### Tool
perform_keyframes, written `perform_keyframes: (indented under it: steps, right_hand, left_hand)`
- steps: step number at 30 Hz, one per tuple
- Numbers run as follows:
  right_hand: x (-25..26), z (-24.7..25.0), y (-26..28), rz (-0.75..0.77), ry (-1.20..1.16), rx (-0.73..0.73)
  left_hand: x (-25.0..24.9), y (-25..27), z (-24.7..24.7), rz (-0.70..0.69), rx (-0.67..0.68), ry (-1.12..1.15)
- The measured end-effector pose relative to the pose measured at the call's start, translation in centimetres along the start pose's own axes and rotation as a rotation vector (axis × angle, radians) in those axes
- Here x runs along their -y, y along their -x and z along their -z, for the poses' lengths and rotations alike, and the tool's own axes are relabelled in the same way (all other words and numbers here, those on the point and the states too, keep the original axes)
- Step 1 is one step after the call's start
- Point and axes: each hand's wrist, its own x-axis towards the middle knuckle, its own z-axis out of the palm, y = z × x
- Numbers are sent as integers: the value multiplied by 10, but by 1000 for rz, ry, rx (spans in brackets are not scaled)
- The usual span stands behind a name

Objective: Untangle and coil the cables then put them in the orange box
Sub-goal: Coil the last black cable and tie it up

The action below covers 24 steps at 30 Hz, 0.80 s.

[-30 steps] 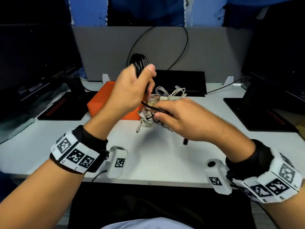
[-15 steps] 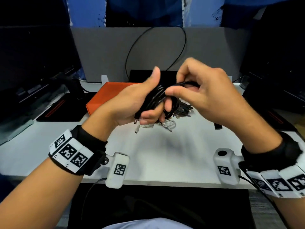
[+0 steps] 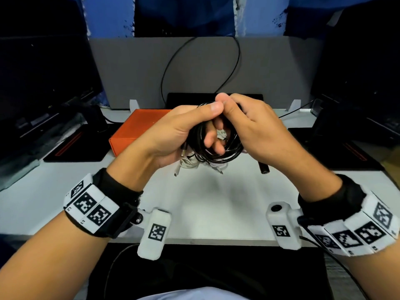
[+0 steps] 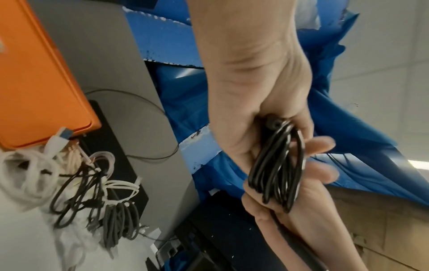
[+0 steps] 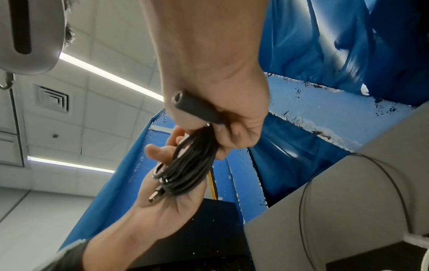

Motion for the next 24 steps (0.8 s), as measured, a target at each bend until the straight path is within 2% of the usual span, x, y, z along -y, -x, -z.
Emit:
perform_keyframes:
  steps: [2,7,10,12,14,16,18,22,24]
  right_hand:
    - [-4,-1,-1,-34,17,-19]
    - [-6,-1,-2,-38,-70,11]
    - [-5,-1,-3,-54,-44,0]
    - [-4,-4,-2,-101,-152,-18]
    - [-1,-11,-1,-148,-367,-46]
    - [-1,-18,0,-138,-472,-102]
    - [-1,-22,1,-114,-491,-128]
    - [-3,-18,-1,-113,-490,-74]
    - [-5,-13,-2,-109,-422,-46]
  left_hand:
    - [-4,-1,2,-30,-28,-158]
    - [-6,3,12,-8,8,-305]
    - [-10,6,14,5,-4,-487]
    - [-9,6,9,-57,-62,-633]
    - [-6,3,3,-158,-185,-755]
    - [-1,-1,-2,-198,-300,-701]
    - [6,-4,-6,-197,-356,-580]
    - [10,-7,-19,-180,-399,-360]
    - [9,-8,-20,-147,-398,-332]
